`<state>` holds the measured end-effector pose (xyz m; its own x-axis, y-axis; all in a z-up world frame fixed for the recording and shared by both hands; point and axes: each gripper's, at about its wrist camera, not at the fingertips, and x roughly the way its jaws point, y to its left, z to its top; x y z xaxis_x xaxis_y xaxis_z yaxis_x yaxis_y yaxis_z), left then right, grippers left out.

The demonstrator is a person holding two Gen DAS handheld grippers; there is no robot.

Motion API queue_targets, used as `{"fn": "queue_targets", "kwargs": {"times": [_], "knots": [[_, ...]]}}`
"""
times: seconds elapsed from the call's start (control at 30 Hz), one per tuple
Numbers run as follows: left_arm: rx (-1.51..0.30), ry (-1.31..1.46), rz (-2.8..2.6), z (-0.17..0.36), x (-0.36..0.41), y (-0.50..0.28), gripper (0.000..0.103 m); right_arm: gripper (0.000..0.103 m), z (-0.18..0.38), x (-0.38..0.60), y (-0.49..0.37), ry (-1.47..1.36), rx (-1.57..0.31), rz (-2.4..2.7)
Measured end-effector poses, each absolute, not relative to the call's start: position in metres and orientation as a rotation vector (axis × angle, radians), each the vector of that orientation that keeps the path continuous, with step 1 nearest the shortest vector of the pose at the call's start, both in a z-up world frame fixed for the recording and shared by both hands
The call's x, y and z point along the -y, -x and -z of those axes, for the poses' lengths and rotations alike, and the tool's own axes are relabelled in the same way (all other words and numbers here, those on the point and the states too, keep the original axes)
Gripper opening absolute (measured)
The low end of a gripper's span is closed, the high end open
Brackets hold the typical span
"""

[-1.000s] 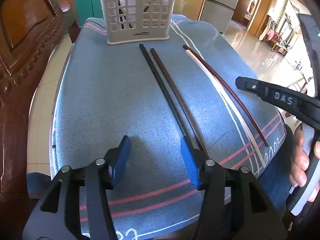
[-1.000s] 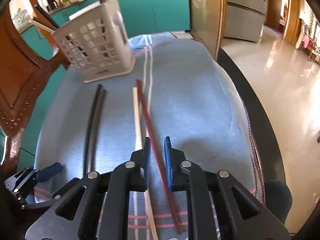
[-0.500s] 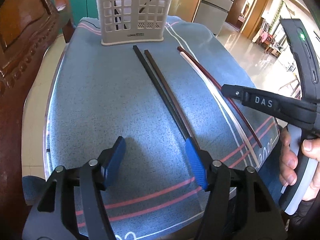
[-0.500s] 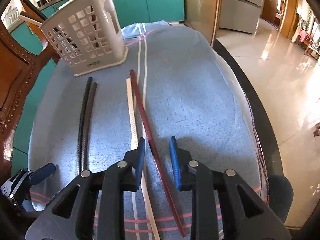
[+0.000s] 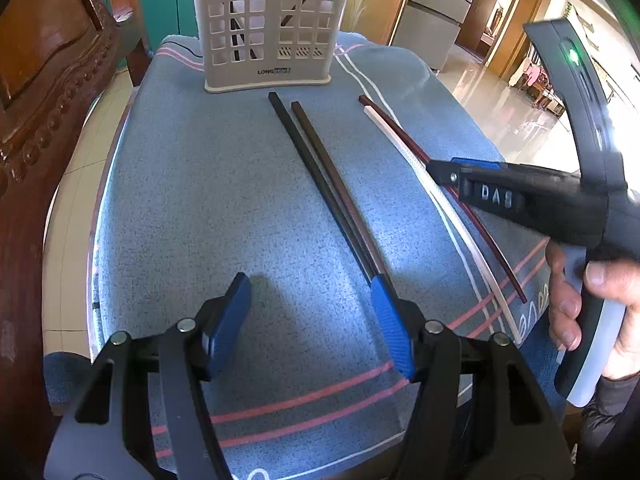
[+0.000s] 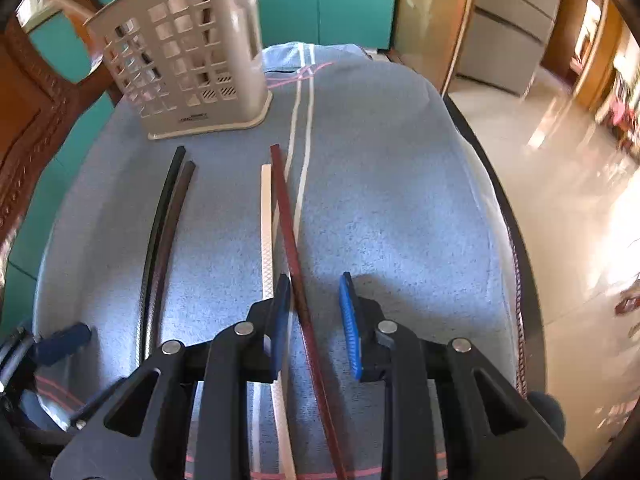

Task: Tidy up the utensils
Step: 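Close the left tool on a black chopstick while the right tool grasps a reddish-brown chopstick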

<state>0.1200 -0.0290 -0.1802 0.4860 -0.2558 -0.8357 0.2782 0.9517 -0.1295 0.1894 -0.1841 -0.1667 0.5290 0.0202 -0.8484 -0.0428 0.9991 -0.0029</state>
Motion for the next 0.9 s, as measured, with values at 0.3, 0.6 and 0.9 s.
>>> {"fn": "queue_targets", "kwargs": {"times": [0.3, 0.6, 0.9], "knots": [[-1.029, 0.085, 0.25, 0.177, 0.023, -0.179, 0.054, 0.027, 0.167, 0.19, -0.183, 0.0, -0.995, -0.06], [-1.032, 0.04, 0.19, 0.177, 0.035, -0.227, 0.056, 0.031, 0.168, 0.184, -0.183, 0.036, -0.979, -0.059], [-1.003, -0.054, 0.173, 0.178, 0.046, -0.241, 0.057, 0.035, 0.169, 0.181, -0.209, 0.06, -0.95, -0.042]]}}
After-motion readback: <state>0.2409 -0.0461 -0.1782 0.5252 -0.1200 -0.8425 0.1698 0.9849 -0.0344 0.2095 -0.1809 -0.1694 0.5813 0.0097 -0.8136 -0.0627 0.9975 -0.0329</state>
